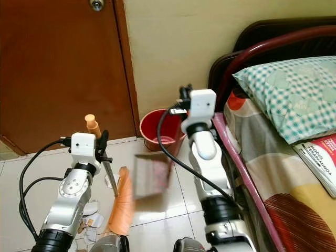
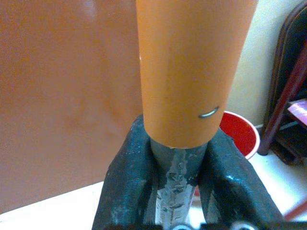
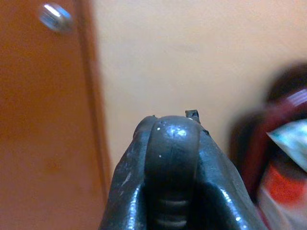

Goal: Sweep floor

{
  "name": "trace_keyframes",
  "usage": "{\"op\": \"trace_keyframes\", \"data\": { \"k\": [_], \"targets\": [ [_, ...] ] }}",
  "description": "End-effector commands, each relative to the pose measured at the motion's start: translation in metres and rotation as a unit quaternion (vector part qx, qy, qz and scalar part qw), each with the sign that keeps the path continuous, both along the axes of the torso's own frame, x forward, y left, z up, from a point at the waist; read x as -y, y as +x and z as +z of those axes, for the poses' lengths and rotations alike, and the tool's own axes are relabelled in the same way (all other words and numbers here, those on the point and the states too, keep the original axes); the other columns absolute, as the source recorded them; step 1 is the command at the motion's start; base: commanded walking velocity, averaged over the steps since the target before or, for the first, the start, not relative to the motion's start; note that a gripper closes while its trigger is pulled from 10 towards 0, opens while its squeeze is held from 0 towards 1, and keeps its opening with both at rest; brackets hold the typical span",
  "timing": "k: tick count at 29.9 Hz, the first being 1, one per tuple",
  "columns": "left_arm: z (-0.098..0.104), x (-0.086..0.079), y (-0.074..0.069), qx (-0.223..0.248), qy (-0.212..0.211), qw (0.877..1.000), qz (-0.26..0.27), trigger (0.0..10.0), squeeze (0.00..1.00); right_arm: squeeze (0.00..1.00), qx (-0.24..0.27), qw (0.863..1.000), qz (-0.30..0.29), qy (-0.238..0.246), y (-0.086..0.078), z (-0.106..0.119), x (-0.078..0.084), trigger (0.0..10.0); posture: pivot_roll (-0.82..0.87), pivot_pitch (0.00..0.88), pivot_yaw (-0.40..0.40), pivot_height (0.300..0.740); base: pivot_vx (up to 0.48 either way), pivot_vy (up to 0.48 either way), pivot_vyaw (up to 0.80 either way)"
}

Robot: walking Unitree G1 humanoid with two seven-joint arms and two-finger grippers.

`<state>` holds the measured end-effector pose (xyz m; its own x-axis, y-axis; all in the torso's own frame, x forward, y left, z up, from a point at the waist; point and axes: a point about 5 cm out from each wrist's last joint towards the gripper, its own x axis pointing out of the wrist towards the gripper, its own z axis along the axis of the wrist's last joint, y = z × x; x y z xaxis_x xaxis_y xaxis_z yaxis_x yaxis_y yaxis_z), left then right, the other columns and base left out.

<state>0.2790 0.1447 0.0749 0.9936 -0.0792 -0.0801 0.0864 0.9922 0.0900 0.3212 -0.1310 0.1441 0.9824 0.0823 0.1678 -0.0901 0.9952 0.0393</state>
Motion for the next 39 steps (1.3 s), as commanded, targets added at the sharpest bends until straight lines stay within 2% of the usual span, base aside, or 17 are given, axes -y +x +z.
{"op": "trace_keyframes", "data": {
  "k": [1, 3, 5, 6, 10, 13, 16, 18, 20, 25, 26, 28, 31, 32, 34, 36, 39],
  "targets": [
    [-0.01, 0.003, -0.006, -0.028, 0.001, 1.0, -0.012, 10.0, 0.0, 0.0, 0.003, 1.0, -0.02, 0.015, -0.002, 0.003, 0.011, 10.0, -0.02, 0.1, -0.032, 0.74, 0.0, 0.0, 0.0],
    [-0.007, 0.008, -0.007, -0.016, 0.012, 0.999, -0.032, 10.0, 0.0, 0.0, -0.023, 0.998, -0.049, 0.019, -0.009, -0.01, 0.028, 10.0, -0.04, 0.121, -0.026, 0.74, 0.0, 0.0, 0.0],
    [-0.005, 0.01, -0.008, -0.014, 0.009, 0.999, -0.036, 10.0, 0.0, 0.0, -0.04, 0.997, -0.064, 0.008, -0.014, -0.02, 0.037, 10.0, -0.04, 0.126, -0.025, 0.74, 0.0, 0.0, 0.0],
    [-0.003, 0.012, -0.009, -0.011, 0.008, 0.999, -0.039, 10.0, 0.0, 0.0, -0.067, 0.995, -0.077, 0.011, -0.019, -0.031, 0.045, 10.0, -0.03, 0.134, -0.025, 0.74, 0.0, 0.0, 0.0],
    [-0.001, 0.012, -0.012, -0.01, 0.009, 0.999, -0.042, 10.0, 0.0, 0.0, -0.098, 0.991, -0.085, 0.015, -0.026, -0.043, 0.051, 10.0, -0.03, 0.134, -0.024, 0.74, 0.0, 0.0, 0.0],
    [-0.006, 0.009, -0.017, -0.023, 0.013, 0.998, -0.053, 10.0, 0.0, 0.0, -0.145, 0.987, -0.073, 0.019, -0.041, -0.062, 0.053, 10.0, -0.03, 0.123, -0.022, 0.74, 0.0, 0.0, 0.0],
    [-0.005, 0.007, -0.017, -0.032, 0.0, 0.998, -0.061, 10.0, 0.0, 0.0, -0.158, 0.985, -0.07, 0.017, -0.05, -0.068, 0.054, 10.0, -0.02, 0.122, -0.022, 0.74, 0.0, 0.0, 0.0],
    [-0.004, 0.002, -0.016, -0.031, 0.01, 0.998, -0.061, 10.0, 0.0, 0.0, -0.195, 0.977, -0.079, 0.018, -0.064, -0.078, 0.059, 10.0, -0.03, 0.12, -0.023, 0.74, 0.0, 0.0, 0.0],
    [-0.004, 0.001, -0.016, -0.032, 0.012, 0.998, -0.061, 10.0, 0.0, 0.0, -0.202, 0.976, -0.082, 0.018, -0.067, -0.08, 0.06, 10.0, -0.03, 0.118, -0.023, 0.74, 0.0, 0.0, 0.0],
    [-0.006, 0.001, -0.018, -0.04, 0.013, 0.997, -0.067, 10.0, 0.0, 0.0, -0.295, 0.953, -0.066, 0.011, -0.099, -0.094, 0.067, 10.0, -0.03, 0.111, -0.024, 0.74, 0.0, 0.0, 0.0],
    [-0.006, 0.001, -0.018, -0.04, 0.013, 0.997, -0.067, 10.0, 0.0, 0.0, -0.295, 0.953, -0.066, 0.011, -0.099, -0.094, 0.067, 10.0, -0.03, 0.111, -0.024, 0.74, 0.0, 0.0, 0.0],
    [-0.008, 0.002, -0.019, -0.044, 0.012, 0.997, -0.07, 10.0, 0.0, 0.0, -0.375, 0.925, -0.053, 0.013, -0.118, -0.105, 0.071, 10.0, -0.04, 0.109, -0.032, 0.74, 0.0, 0.0, 0.0],
    [-0.008, 0.004, -0.019, -0.045, 0.01, 0.996, -0.07, 10.0, 0.0, 0.0, -0.404, 0.914, -0.038, 0.017, -0.129, -0.106, 0.072, 10.0, -0.05, 0.114, -0.041, 0.74, 0.0, 0.0, 0.0],
    [-0.008, 0.004, -0.019, -0.045, 0.01, 0.996, -0.07, 10.0, 0.0, 0.0, -0.404, 0.914, -0.038, 0.017, -0.129, -0.106, 0.072, 10.0, -0.05, 0.114, -0.041, 0.74, 0.0, 0.0, 0.0],
    [-0.011, 0.004, -0.021, -0.048, 0.009, 0.996, -0.069, 10.0, 0.0, 0.0, -0.421, 0.907, -0.015, -0.009, -0.139, -0.105, 0.073, 10.0, -0.05, 0.113, -0.049, 0.74, 0.0, 0.0, 0.0],
    [-0.011, 0.005, -0.022, -0.049, 0.009, 0.996, -0.068, 10.0, 0.0, 0.0, -0.429, 0.903, -0.014, -0.017, -0.143, -0.107, 0.076, 10.0, -0.05, 0.11, -0.049, 0.74, 0.0, 0.0, 0.0],
    [-0.012, 0.006, -0.021, -0.049, 0.011, 0.996, -0.067, 10.0, 0.0, 0.0, -0.439, 0.898, -0.023, -0.004, -0.143, -0.11, 0.08, 10.0, -0.05, 0.103, -0.036, 0.74, 0.0, 0.0, 0.0]
  ]
}}
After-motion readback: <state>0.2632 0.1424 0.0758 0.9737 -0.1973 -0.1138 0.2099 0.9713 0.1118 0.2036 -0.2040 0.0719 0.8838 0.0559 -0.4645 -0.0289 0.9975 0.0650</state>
